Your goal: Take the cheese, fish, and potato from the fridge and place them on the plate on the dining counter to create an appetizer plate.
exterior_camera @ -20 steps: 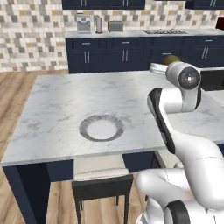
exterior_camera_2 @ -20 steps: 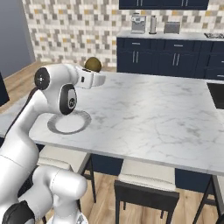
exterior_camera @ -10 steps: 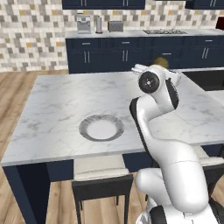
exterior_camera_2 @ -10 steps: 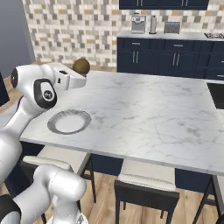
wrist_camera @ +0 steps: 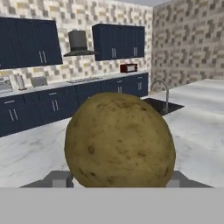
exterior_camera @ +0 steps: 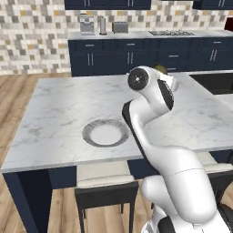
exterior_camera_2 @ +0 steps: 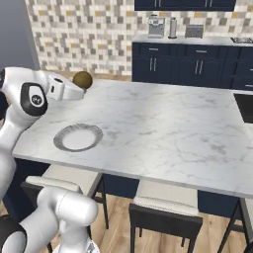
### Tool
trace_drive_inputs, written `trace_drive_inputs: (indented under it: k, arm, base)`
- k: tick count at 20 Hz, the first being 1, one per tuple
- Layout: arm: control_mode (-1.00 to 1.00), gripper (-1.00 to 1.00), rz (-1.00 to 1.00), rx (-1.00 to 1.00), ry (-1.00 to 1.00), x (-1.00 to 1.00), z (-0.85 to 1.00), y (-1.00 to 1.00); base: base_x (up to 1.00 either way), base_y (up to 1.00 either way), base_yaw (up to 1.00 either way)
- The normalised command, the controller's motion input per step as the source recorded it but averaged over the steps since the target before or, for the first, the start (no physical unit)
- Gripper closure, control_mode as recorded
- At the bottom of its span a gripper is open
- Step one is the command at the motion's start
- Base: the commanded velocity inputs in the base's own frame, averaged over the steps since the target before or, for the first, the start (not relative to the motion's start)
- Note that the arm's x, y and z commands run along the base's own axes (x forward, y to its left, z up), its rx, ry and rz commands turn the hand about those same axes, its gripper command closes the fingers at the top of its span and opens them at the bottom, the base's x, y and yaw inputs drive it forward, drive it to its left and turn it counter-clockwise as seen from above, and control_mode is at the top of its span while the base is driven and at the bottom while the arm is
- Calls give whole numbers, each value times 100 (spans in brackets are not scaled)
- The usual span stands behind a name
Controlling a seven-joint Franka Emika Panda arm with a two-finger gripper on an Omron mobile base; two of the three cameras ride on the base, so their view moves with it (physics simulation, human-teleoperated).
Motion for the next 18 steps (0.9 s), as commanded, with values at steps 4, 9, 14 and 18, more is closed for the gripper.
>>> trace_drive_inputs:
  k: [4,9,14,18]
  arm:
    - [-100,100,0,1,11,-6,-21,9]
    - [-100,100,0,0,2,0,-54,17]
    - [-100,100,0,0,0,5,-63,19]
    - [-100,100,0,8,11,0,-18,3]
  base:
    - [0,0,0]
    - [0,0,0]
    - [0,0,0]
    - [0,0,0]
